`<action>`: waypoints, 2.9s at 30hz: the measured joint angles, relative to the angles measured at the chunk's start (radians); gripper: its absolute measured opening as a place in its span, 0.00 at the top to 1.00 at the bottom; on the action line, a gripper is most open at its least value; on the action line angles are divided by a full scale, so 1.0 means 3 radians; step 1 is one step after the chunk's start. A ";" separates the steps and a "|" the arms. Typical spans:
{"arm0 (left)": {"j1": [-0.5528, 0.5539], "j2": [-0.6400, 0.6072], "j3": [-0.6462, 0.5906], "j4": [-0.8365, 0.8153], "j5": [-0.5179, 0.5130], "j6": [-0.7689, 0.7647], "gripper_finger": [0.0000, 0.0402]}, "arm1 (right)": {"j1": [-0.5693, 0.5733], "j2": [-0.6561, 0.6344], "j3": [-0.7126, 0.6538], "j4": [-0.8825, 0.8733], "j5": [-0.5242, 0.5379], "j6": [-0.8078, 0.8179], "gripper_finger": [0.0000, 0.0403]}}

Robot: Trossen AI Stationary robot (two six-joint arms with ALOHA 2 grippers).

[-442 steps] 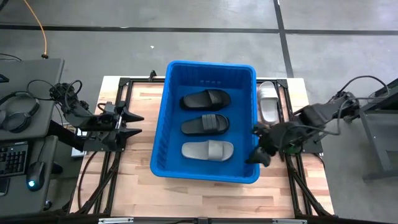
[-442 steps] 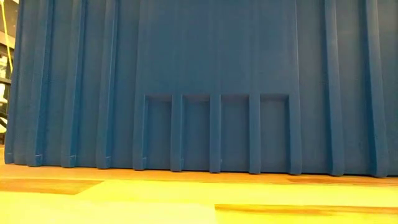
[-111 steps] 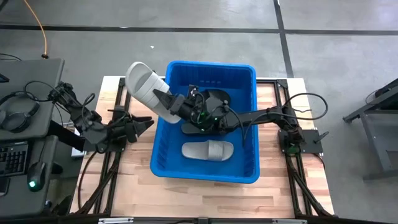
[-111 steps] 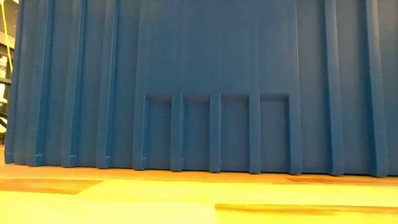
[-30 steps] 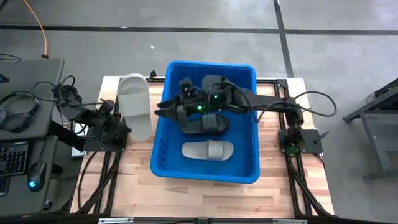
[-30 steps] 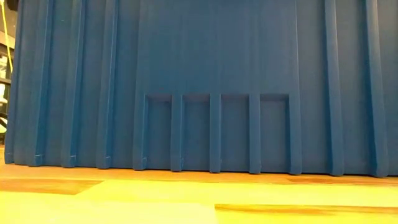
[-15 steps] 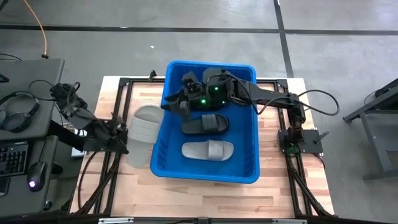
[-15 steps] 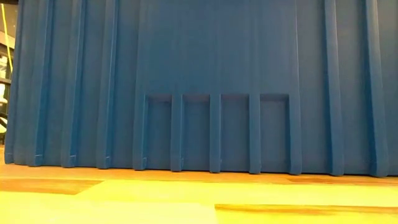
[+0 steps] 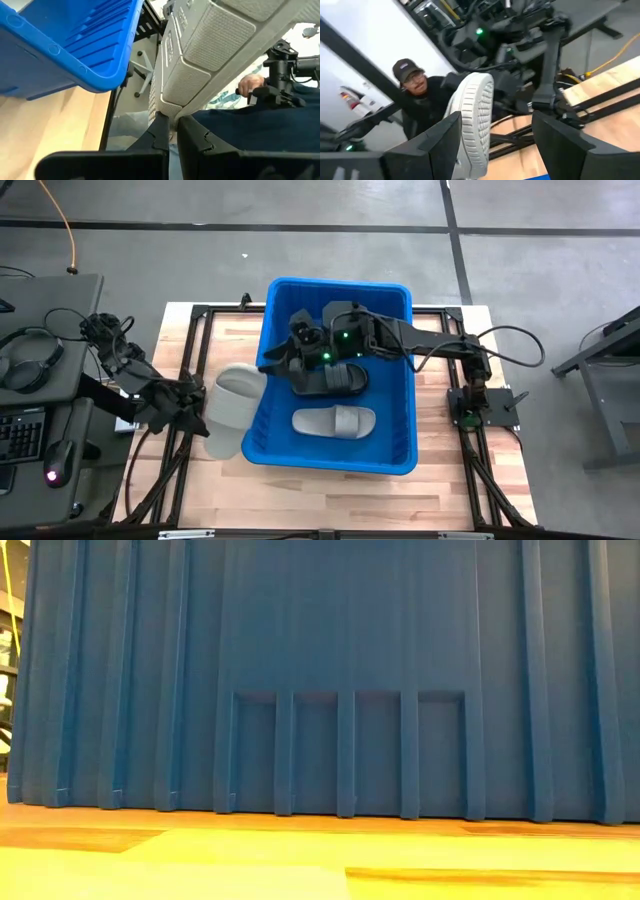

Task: Pick and place slides into bin
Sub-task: Put the gray slide into the blue container

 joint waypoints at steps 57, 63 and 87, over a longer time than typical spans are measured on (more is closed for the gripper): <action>0.0004 0.0067 0.0001 0.0002 0.0338 0.0193 1.00 | 0.0397 0.0050 -0.0004 -0.0059 0.0367 0.0099 0.36; 0.0003 0.0066 0.0001 0.0010 0.0332 0.0187 1.00 | 0.0395 0.0179 -0.0005 0.0081 0.0277 0.0163 0.39; 0.0000 -0.0290 -0.0003 -0.0028 -0.0452 0.1101 0.80 | 0.0398 0.0050 0.0014 -0.0557 0.1107 0.0393 0.98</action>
